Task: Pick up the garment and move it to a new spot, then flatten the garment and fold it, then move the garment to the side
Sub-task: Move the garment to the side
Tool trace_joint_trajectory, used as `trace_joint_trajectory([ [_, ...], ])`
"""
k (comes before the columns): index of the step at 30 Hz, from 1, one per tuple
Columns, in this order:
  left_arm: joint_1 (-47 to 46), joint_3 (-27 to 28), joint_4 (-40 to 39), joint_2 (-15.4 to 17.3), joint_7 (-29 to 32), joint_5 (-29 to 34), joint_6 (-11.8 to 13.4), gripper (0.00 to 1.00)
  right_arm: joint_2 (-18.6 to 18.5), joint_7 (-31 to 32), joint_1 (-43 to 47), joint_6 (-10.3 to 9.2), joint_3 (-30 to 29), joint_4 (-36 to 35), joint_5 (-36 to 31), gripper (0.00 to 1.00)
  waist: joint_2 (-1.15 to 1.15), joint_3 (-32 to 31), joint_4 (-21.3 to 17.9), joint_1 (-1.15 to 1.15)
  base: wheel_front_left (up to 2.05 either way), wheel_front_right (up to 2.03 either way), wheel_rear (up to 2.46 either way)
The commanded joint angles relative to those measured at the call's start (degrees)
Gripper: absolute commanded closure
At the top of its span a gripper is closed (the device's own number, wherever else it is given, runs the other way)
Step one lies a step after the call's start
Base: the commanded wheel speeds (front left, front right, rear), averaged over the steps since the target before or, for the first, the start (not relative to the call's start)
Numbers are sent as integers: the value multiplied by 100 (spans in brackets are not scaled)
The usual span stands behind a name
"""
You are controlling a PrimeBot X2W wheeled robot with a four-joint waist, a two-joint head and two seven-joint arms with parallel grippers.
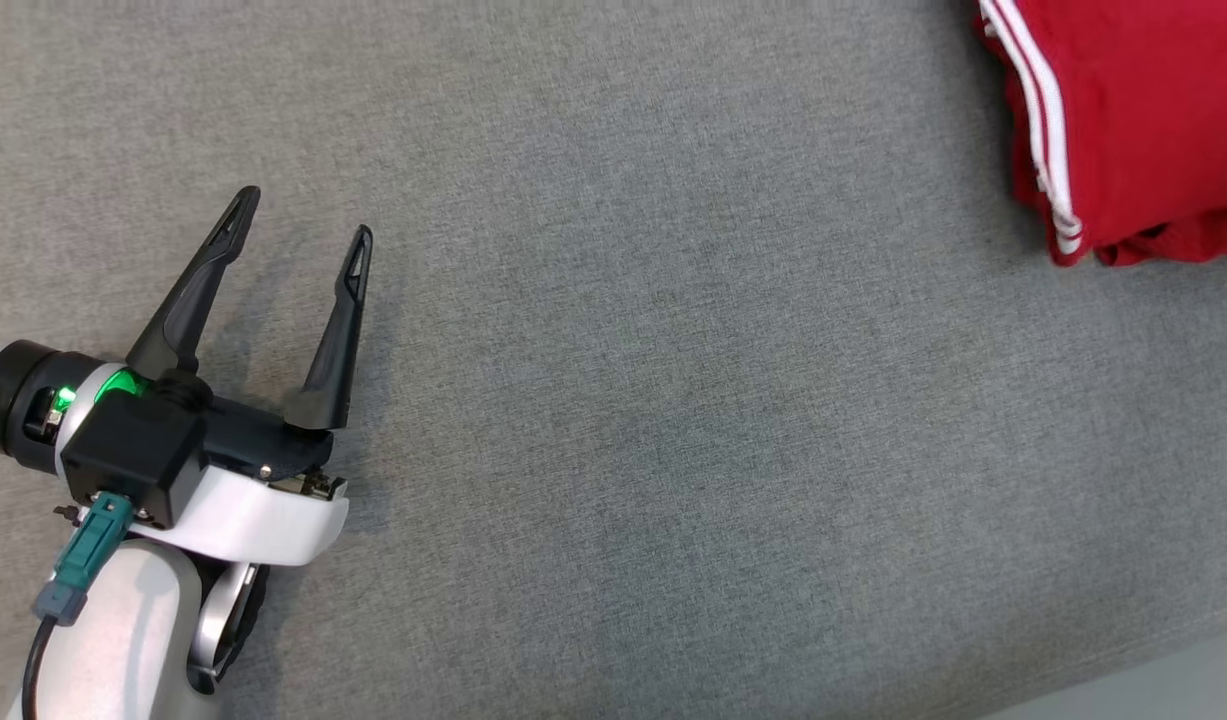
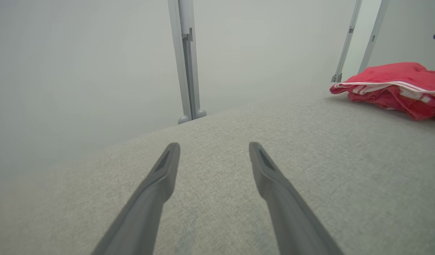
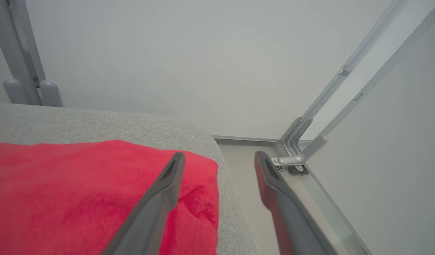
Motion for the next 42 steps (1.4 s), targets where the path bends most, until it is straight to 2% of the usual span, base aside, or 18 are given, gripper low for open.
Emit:
trace_joint_trajectory([
  [1, -33, 19, 37, -12, -61, -51, 35, 0, 50, -154, 110, -1, -36, 49, 34, 0, 0, -114, 48, 0, 0, 0, 0],
  [5, 84, 72, 143, -93, -170, -147, 125, 0, 243, -407, 373, -1, -231, -98, 78, 0, 0, -353, 106, 0, 0, 0, 0],
  [11, 287, 212, 257, -241, -342, -315, 307, 0, 687, -495, 1039, -1, -650, -834, -107, 0, 0, -773, 236, 0, 0, 0, 0],
  [18, 587, 343, 355, -363, -488, -460, 471, 0, 1557, -492, 2161, -1, -1152, -2282, -629, 0, 0, -1231, 521, 0, 0, 0, 0],
  [25, 861, 373, 538, -453, -566, -569, 529, 0, 2372, -250, 3150, -1, -1186, -3364, -1089, 0, 0, -1672, 848, 0, 0, 0, 0],
  [34, 1176, 314, 814, -495, -622, -638, 478, 0, 2828, 160, 3963, -1, -907, -4002, -1323, 0, 0, -2181, 1151, 0, 0, 0, 0],
  [42, 1490, 310, 1007, -539, -649, -667, 538, 0, 2983, 357, 4627, -1, -895, -4185, -1426, 0, 0, -2734, 1375, 0, 0, 0, 0],
])
